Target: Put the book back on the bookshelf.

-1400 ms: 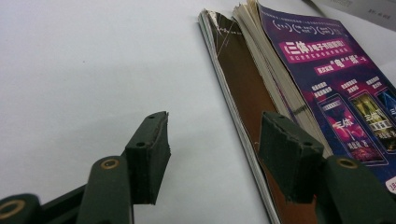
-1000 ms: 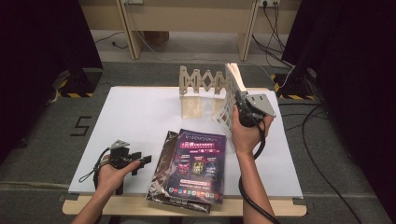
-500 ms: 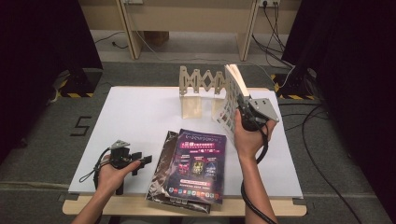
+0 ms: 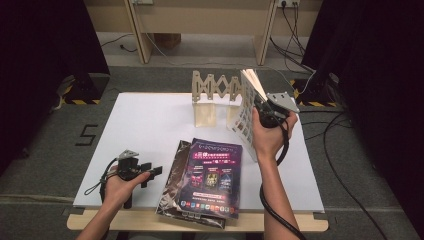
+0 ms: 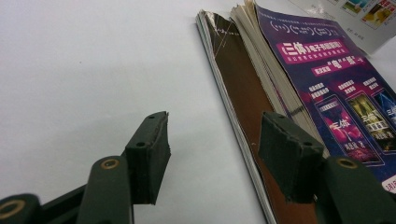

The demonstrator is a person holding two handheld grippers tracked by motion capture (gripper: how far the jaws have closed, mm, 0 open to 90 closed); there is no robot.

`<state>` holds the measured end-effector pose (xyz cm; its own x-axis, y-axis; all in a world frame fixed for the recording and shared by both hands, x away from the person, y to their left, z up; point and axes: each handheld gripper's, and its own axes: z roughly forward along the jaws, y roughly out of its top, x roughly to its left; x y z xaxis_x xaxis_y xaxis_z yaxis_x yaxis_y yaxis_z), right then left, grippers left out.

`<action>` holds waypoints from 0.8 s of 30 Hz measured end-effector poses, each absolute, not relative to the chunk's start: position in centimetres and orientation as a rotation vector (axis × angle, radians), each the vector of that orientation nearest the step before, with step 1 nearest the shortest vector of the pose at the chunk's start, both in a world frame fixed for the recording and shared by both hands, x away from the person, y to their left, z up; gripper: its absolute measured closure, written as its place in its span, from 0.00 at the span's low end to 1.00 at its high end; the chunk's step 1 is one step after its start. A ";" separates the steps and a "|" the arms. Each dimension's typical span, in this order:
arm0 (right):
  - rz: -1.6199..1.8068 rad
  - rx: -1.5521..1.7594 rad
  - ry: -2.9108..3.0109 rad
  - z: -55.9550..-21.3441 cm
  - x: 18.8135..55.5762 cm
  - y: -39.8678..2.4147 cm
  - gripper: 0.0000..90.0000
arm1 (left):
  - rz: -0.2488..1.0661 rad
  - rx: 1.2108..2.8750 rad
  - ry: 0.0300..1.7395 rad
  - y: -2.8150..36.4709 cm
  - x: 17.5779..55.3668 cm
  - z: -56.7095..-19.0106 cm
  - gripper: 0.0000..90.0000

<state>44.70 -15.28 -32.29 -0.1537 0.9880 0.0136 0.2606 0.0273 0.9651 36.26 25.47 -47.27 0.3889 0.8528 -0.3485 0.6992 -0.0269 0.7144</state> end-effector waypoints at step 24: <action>1.199 1.374 1.564 -31.0 45.3 -15.5 0.83 | 0.214 1.777 1.364 25.4 36.4 -47.6 0.47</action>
<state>45.34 -15.46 -31.00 -0.1702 0.9837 0.0575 0.3112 -0.0017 0.9503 36.42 25.40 -47.60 0.3869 0.8534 -0.3492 0.7057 -0.0303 0.7078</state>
